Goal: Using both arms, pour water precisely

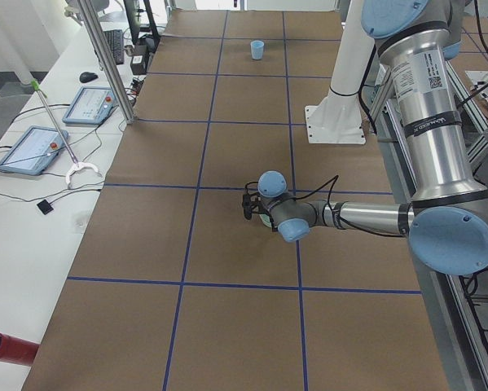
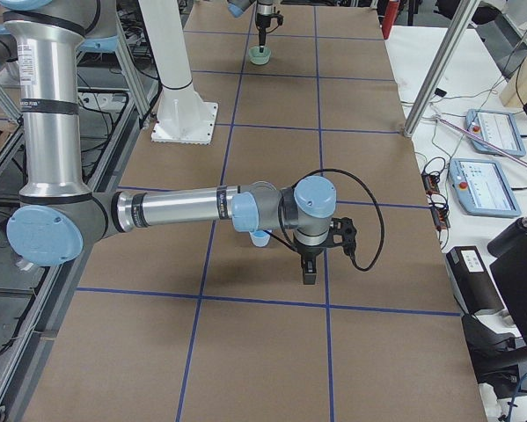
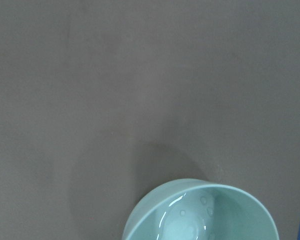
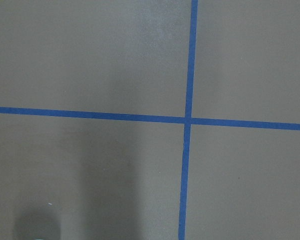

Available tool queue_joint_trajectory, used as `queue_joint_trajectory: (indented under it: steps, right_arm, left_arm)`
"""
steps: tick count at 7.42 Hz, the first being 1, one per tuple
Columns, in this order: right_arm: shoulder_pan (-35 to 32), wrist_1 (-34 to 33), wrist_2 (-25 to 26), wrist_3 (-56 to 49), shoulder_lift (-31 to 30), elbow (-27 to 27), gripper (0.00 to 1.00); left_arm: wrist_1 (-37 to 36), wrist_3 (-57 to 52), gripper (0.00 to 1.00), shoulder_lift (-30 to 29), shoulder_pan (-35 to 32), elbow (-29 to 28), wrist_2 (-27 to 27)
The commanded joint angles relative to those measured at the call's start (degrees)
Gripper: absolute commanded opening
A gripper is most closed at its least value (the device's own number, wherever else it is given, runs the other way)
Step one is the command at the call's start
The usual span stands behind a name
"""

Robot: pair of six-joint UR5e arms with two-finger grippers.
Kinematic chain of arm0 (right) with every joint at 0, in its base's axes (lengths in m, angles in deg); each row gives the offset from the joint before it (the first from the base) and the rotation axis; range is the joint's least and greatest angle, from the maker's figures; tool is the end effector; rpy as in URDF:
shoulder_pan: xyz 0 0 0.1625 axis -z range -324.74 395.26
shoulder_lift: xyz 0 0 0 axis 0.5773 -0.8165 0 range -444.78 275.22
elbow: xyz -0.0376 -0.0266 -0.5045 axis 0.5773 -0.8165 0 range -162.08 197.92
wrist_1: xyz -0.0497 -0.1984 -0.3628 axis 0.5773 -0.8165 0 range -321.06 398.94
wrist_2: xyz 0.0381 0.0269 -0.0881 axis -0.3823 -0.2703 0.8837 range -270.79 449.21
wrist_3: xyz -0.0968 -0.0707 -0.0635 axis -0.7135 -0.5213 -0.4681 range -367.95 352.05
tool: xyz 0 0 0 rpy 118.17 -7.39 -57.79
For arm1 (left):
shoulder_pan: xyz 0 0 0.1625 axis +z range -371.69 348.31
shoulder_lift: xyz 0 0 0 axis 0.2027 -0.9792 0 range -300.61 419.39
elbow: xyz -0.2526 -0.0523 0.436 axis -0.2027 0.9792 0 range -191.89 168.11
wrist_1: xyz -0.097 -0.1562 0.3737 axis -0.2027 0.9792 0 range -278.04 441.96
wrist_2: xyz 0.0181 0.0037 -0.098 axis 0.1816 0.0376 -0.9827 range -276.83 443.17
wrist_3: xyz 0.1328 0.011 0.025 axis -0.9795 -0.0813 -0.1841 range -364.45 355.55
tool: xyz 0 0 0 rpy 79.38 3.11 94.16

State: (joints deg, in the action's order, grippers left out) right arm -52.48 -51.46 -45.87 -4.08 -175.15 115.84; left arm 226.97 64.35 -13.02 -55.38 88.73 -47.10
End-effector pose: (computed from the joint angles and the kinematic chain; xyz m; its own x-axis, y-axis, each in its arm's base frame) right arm 0.0176 -0.4998 0.7000 0.7031 -0.0486 0.7095 -0.0085 0.9970 0.0767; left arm 0.2448 -0.2970 0.6884 0.5158 -0.1110 -0.8495 -0.0075 0.9909 -0.1341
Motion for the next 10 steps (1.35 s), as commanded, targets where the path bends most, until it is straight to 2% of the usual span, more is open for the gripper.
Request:
queue_joint_trajectory:
  steps: [1, 2, 3, 7, 9, 10]
  right_arm:
    - [-0.06, -0.21, 0.00, 0.00, 0.02, 0.00, 0.99]
    - [-0.06, -0.21, 0.00, 0.00, 0.02, 0.00, 0.99]
    - [0.03, -0.21, 0.00, 0.00, 0.02, -0.09, 0.99]
    - [-0.06, -0.30, 0.00, 0.00, 0.02, -0.09, 0.99]
    - [0.03, -0.30, -0.09, 0.00, 0.02, 0.00, 0.99]
    - [0.03, -0.30, 0.00, 0.00, 0.02, 0.00, 0.99]
  left_arm:
    - [0.01, -0.07, 0.53, 0.87, 0.18, -0.07, 0.01]
    - [0.01, -0.15, 0.44, 1.31, 0.18, -0.07, 0.01]
    - [0.01, -0.24, 0.14, 1.40, 0.18, -0.07, 0.01]
    - [0.01, -0.24, 0.14, 1.75, 1.58, -0.42, 0.01]
    - [-0.08, -0.24, 0.00, 1.66, 1.50, -0.08, 0.01]
    - [-0.16, 0.02, 0.00, 1.58, 1.41, 1.32, -0.69]
